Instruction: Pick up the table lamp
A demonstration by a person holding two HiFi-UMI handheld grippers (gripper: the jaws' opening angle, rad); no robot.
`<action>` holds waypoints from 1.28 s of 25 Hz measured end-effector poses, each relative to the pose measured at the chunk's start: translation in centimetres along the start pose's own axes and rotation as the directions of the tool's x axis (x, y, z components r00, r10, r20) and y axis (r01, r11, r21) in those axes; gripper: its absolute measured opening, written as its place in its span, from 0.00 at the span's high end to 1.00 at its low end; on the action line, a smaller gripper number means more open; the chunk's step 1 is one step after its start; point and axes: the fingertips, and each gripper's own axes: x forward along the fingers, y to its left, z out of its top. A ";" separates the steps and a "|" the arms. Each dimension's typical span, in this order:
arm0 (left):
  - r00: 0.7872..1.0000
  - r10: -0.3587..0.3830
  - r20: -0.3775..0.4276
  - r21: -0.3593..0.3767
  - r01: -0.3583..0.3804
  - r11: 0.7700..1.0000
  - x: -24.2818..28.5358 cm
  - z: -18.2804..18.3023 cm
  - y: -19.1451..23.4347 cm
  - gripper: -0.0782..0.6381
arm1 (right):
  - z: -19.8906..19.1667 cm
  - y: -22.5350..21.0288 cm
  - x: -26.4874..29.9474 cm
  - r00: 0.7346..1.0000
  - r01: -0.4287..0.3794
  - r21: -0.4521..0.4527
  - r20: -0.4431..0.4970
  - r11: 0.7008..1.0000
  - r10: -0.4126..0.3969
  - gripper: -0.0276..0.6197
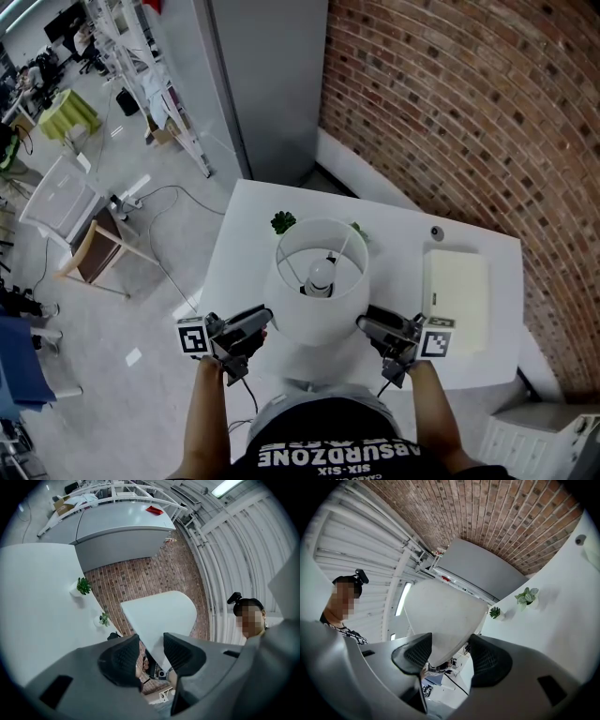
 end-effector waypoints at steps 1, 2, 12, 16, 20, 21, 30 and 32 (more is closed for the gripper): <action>1.000 0.000 -0.001 0.003 0.000 1.000 0.0 0.0 0.0 0.66 | 0.1 0.0 0.0 1.000 0.000 -0.002 0.001 1.000 0.000 0.56; 1.000 0.001 -0.002 0.006 -0.001 1.000 0.1 0.1 -0.1 0.66 | 0.2 0.1 0.0 1.000 0.000 -0.004 0.002 1.000 0.000 0.56; 1.000 -0.014 -0.002 0.052 0.014 0.999 0.2 0.9 -1.1 0.66 | 1.2 1.3 0.4 1.000 -0.016 -0.045 0.009 0.999 0.016 0.57; 1.000 -0.012 -0.004 0.064 0.013 0.998 0.5 1.2 -1.5 0.66 | 1.4 1.3 0.4 1.000 -0.019 -0.057 0.001 0.998 0.020 0.57; 1.000 -0.007 -0.014 0.089 0.008 0.996 0.8 1.5 -2.0 0.66 | 1.8 1.6 0.4 1.000 -0.020 -0.076 -0.002 0.997 0.020 0.57; 1.000 -0.007 -0.016 0.095 0.009 0.995 0.9 1.6 -2.2 0.66 | 1.8 1.7 0.4 1.000 -0.020 -0.081 -0.002 0.997 0.020 0.57; 1.000 -0.015 -0.020 0.150 0.018 0.988 1.4 2.5 -3.3 0.66 | 2.6 2.4 0.5 1.000 -0.030 -0.128 0.004 0.991 0.031 0.56; 1.000 -0.017 -0.020 0.158 0.020 0.987 1.5 2.7 -3.6 0.66 | 2.9 2.7 0.5 0.999 -0.032 -0.141 0.005 0.989 0.033 0.56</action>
